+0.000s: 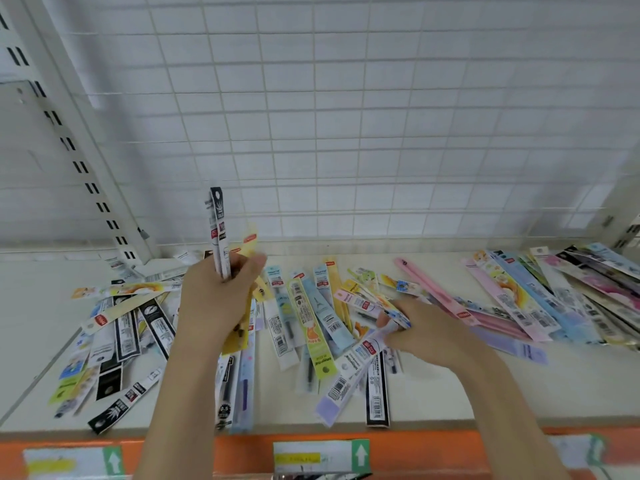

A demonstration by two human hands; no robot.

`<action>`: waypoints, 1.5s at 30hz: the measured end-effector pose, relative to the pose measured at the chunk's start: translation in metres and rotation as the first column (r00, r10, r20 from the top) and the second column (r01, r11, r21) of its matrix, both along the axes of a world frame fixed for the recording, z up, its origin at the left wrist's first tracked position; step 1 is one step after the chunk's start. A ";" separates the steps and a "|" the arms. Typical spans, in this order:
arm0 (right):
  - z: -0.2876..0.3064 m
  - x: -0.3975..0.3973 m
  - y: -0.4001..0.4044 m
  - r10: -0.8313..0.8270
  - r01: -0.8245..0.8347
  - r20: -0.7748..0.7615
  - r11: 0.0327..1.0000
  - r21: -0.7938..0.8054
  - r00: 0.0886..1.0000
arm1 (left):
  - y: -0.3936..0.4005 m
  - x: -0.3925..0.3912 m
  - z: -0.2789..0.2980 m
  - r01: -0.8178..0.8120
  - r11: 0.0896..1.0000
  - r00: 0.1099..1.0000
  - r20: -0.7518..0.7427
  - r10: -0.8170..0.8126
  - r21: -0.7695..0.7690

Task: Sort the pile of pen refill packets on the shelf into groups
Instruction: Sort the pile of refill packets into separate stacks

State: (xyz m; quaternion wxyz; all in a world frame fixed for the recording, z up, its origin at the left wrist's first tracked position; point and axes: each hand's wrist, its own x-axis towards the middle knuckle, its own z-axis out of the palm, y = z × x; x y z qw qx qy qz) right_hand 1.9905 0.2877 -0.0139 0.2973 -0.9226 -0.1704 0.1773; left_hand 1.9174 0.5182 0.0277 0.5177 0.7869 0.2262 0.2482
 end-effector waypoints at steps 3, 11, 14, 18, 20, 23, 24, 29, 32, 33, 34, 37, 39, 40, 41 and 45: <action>0.000 -0.003 0.002 0.014 -0.014 0.001 1.000 -0.004 1.000 | 0.000 -0.002 -0.002 -0.010 1.000 1.000 -0.024 0.009 -0.004; -0.004 -0.006 0.008 -0.012 0.013 0.042 1.000 -0.016 0.999 | 0.009 -0.013 -0.009 -0.031 1.000 0.999 -0.032 0.031 0.005; -0.004 -0.007 0.012 -0.044 0.046 0.075 0.999 -0.020 0.996 | 0.012 -0.018 -0.012 -0.027 1.000 0.999 -0.031 0.027 0.015; -0.012 -0.007 0.017 -0.208 0.219 0.212 0.975 -0.031 0.955 | 0.012 -0.023 -0.013 -0.018 1.000 1.000 0.014 0.018 0.018; -0.015 -0.007 0.017 -0.276 0.310 0.288 0.947 -0.082 0.917 | 0.013 -0.025 -0.015 -0.006 1.000 0.998 0.056 0.006 -0.012; -0.018 -0.012 0.016 -0.315 0.371 0.292 0.914 -0.162 0.903 | 0.016 -0.026 -0.019 -0.013 0.998 0.997 0.077 0.017 -0.057; -0.020 -0.013 0.017 -0.330 0.387 0.288 0.907 -0.168 0.899 | 0.017 -0.025 -0.020 -0.019 0.998 0.997 0.070 0.024 -0.060; -0.019 -0.017 0.019 -0.375 0.426 0.264 0.889 -0.168 0.888 | 0.017 -0.024 -0.024 0.014 0.999 0.999 0.042 -0.013 -0.031; -0.013 -0.018 0.021 -0.375 0.410 0.192 0.889 -0.204 0.907 | 0.016 -0.025 -0.024 0.038 0.999 0.999 0.029 -0.037 -0.023; -0.012 -0.017 0.021 -0.375 0.401 0.155 0.895 -0.196 0.914 | 0.016 -0.026 -0.024 0.042 0.999 0.999 0.025 -0.042 -0.028; -0.010 -0.018 0.020 -0.385 0.400 0.118 0.901 -0.167 0.915 | 0.016 -0.026 -0.023 0.042 0.999 0.999 0.023 -0.041 -0.033; 0.001 -0.022 0.019 -0.382 0.385 0.067 0.921 -0.052 0.922 | 0.017 -0.028 -0.021 0.054 0.997 0.998 0.026 -0.052 -0.062; 0.011 -0.026 0.018 -0.376 0.378 0.073 0.926 -0.008 0.924 | 0.018 -0.028 -0.022 0.067 0.994 0.997 0.032 -0.065 -0.083; 0.016 -0.028 0.018 -0.378 0.378 0.068 0.926 0.017 0.923 | 0.018 -0.028 -0.022 0.071 0.994 0.997 0.031 -0.069 -0.084; 0.020 -0.029 0.019 -0.375 0.372 0.050 0.926 0.058 0.926 | 0.019 -0.028 -0.023 0.074 0.994 0.997 0.029 -0.072 -0.082; 0.035 -0.034 0.029 -0.347 0.354 -0.084 0.866 0.353 0.934 | 0.021 -0.032 -0.025 0.085 0.993 0.996 0.024 -0.083 -0.076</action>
